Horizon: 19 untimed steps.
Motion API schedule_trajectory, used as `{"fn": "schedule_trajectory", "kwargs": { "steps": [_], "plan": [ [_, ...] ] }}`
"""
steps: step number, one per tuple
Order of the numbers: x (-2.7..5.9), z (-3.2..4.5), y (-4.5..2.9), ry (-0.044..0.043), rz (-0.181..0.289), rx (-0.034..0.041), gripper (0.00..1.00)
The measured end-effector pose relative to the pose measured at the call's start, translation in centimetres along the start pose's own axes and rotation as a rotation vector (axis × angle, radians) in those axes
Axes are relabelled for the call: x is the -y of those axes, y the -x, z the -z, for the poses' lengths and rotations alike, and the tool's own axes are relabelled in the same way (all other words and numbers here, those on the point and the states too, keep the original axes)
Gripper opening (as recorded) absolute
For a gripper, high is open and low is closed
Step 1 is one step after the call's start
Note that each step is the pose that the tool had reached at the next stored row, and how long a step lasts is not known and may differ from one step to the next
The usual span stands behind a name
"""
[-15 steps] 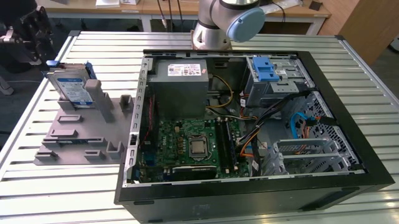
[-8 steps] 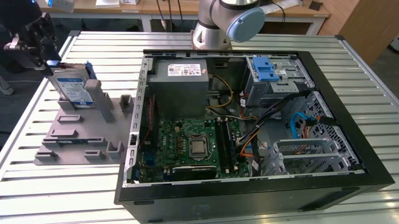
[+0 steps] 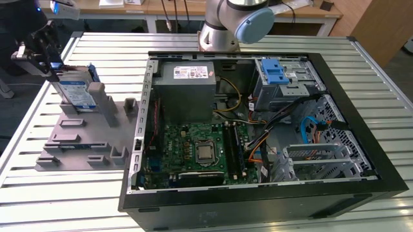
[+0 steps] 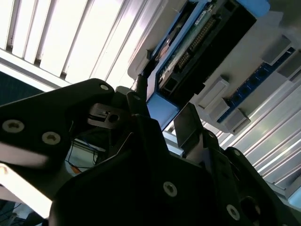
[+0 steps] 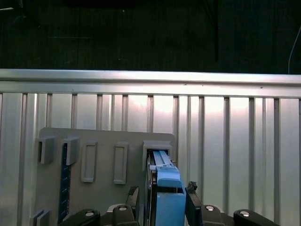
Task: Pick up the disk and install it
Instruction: 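Pick up the disk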
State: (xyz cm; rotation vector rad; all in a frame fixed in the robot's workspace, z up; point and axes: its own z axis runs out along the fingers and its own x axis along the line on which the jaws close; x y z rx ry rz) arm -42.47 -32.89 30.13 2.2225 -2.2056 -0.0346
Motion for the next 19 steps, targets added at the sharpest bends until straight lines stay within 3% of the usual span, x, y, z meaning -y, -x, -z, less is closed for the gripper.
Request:
{"fn": "schedule_trajectory", "kwargs": {
  "steps": [3, 11, 13, 14, 16, 19],
  "plan": [
    [-0.06, -0.46, 0.0, 0.0, 0.0, 0.0059, 0.51],
    [-0.16, -1.02, 0.2, 0.0002, 0.0, 0.006, 0.51],
    [-0.16, -1.04, 0.45, -0.0001, 0.0, 0.006, 0.49],
    [-0.16, -1.05, 0.45, 0.0, 0.0, 0.0057, 0.42],
    [-0.16, -1.07, 0.45, -0.0002, 0.0, 0.0034, 0.42],
    [-0.17, -1.06, 0.28, 0.0, 0.0, -0.007, 0.42]
  ]
}}
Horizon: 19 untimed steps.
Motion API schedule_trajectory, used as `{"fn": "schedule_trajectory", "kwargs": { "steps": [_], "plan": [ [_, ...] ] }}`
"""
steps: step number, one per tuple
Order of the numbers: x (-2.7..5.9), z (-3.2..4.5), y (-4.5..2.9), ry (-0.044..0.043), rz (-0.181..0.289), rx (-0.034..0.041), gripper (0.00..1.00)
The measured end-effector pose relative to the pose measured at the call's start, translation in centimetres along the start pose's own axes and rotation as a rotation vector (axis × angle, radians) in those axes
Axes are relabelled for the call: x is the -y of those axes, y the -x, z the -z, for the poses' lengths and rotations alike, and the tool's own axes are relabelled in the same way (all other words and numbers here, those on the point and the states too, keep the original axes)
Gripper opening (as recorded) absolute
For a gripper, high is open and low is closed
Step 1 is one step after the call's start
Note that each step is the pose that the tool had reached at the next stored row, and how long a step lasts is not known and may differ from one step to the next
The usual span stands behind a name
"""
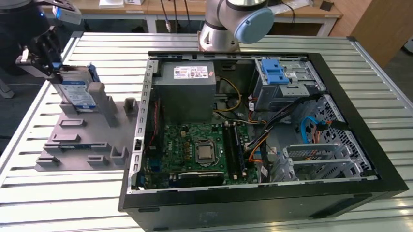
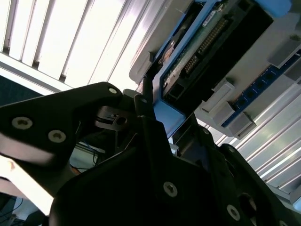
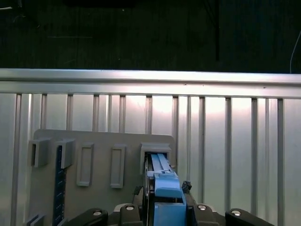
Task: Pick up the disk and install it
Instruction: 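Pick up the disk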
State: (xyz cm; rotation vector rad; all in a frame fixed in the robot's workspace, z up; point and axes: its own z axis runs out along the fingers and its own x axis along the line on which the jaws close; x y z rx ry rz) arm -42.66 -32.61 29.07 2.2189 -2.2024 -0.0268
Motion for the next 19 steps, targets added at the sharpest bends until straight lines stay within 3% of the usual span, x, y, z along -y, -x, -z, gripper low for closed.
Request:
{"fn": "schedule_trajectory", "kwargs": {
  "steps": [3, 7, 8, 19],
  "plan": [
    [0.01, -0.04, -0.09, -0.0001, 0.0, -0.0099, 0.42],
    [0.01, -0.13, -0.1, -0.0001, 0.0, -0.0104, 0.44],
    [0.01, -0.14, -0.1, 0.0, 0.0, -0.0104, 0.49],
    [0.02, -0.17, 0.14, -0.0001, 0.0, -0.0103, 0.48]
  ]
}}
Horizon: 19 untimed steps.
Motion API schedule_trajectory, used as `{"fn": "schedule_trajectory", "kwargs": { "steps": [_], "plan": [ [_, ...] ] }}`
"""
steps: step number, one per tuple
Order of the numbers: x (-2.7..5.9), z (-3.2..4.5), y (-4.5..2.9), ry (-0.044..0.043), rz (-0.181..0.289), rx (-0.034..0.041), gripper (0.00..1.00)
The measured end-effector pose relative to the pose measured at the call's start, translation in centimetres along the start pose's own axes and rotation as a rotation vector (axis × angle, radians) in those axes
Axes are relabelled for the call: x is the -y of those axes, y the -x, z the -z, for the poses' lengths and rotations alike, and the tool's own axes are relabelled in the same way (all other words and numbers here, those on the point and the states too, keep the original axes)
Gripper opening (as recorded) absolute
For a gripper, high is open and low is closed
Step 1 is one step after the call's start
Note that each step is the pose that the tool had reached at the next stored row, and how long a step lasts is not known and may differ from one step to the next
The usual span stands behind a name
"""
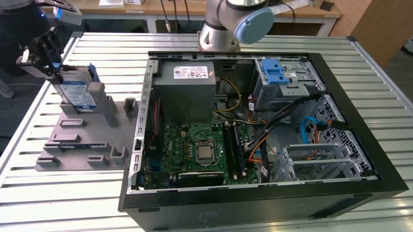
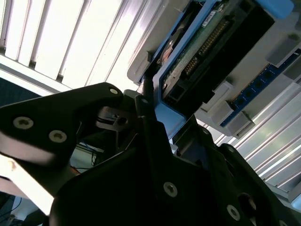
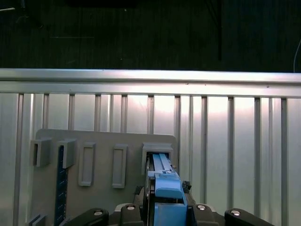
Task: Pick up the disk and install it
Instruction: 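Pick up the disk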
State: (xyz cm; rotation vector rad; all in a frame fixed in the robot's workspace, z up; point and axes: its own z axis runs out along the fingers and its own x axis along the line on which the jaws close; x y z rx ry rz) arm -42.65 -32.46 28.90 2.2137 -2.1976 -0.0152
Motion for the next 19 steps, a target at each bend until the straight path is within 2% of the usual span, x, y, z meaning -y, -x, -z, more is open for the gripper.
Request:
{"fn": "schedule_trajectory", "kwargs": {
  "steps": [1, 5, 9, 15, 19],
  "plan": [
    [0.0, 0.0, 0.0, 0.0, 0.0, 0.0, 0.42],
    [0.0, 0.0, -0.01, 0.0001, 0.0, 0.0, 0.37],
    [0.0, 0.0, -0.03, 0.0, -0.003, 0.0, 0.37],
    [0.0, 0.0, -0.03, 0.0005, -0.065, -0.001, 0.37],
    [0.0, 0.0, -0.13, 0.0006, -0.063, -0.0009, 0.37]
  ]
}}
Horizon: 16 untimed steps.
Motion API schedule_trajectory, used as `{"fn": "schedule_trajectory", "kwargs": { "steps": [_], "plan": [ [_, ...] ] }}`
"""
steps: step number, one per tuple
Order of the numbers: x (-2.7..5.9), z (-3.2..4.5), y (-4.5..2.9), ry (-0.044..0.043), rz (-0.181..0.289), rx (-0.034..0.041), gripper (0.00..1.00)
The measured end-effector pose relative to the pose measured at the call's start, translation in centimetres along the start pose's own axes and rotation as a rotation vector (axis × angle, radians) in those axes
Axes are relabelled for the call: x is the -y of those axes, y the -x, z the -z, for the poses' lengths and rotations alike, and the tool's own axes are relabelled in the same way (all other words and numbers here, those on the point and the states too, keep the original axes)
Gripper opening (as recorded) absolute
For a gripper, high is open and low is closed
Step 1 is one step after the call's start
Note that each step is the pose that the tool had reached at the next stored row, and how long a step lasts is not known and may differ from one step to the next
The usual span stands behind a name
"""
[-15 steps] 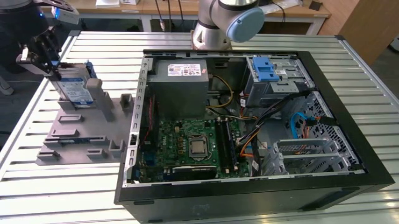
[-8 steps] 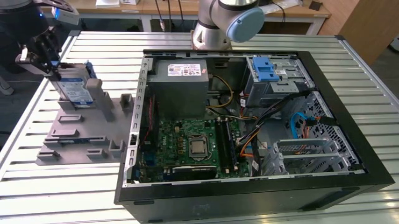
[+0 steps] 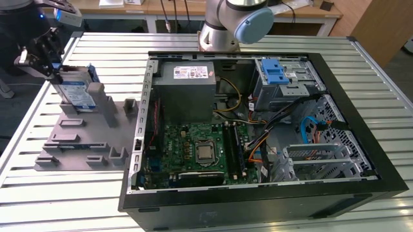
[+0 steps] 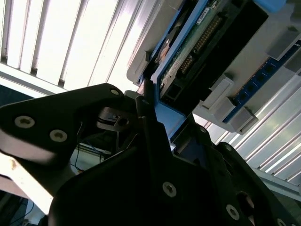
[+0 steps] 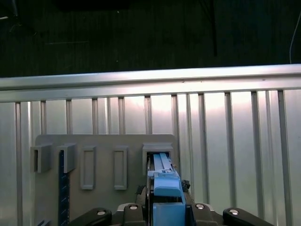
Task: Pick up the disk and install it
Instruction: 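Pick up the disk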
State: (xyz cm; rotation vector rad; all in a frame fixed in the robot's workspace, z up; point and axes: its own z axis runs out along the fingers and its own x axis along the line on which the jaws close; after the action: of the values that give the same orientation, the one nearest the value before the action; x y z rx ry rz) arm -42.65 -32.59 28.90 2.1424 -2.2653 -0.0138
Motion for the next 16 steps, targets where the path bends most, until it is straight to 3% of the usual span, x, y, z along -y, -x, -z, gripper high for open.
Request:
{"fn": "schedule_trajectory", "kwargs": {
  "steps": [12, 13, 16],
  "plan": [
    [0.02, 0.0, -0.36, -0.0001, 0.006, -0.0002, 0.38],
    [0.02, 0.05, -0.36, 0.0001, 0.007, 0.0, 0.44],
    [0.02, 0.08, -0.36, -0.0003, 0.007, 0.0007, 0.44]
  ]
}}
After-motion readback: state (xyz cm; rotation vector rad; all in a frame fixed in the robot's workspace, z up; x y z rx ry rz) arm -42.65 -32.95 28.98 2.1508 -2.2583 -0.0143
